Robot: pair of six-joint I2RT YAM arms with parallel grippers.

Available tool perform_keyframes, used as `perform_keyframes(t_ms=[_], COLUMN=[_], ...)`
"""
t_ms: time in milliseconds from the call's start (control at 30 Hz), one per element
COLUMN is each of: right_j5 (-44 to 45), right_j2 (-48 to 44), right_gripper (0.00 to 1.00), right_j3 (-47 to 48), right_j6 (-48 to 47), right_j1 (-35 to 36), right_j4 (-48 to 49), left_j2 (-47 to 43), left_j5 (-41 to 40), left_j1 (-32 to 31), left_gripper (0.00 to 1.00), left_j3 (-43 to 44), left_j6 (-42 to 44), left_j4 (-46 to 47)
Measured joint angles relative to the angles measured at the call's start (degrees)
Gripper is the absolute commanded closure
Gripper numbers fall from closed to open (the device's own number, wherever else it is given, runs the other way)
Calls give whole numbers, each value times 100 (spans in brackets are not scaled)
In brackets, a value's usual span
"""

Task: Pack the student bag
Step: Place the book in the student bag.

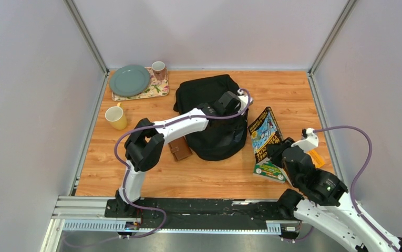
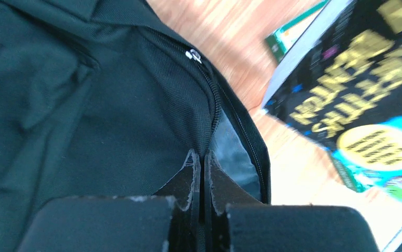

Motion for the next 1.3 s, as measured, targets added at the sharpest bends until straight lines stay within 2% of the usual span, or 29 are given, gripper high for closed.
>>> perform_keyframes(t_ms=[167,367,700,900,1167,1300], right_j5=[-98,-457,-1921,-2426,-2315,-2463], right_j2=[15,-57,-168,15,595,1084], right_gripper=[100,100,100,100,100,100], right_j3=[2,133,111,-542,-789,-1257], right_j6=[28,162,772,1154,1311,1397], right_j1=[0,0,0,0,-101,-466], right_j4=[2,-70,208,826,1569,2361], left_j2=[-170,-221,-92,-79,-133,-216], left_j5=[35,35,-57,-46,258,492], left_j1=[2,96,192,195,195,199], left_gripper=[100,100,100,100,100,84], left_j3=[577,717,1847,1908,1554,1082], left_j6=[144,188,190,160,15,-66], left_j4=[-356,-597,-1178,-1202,-1097,-901])
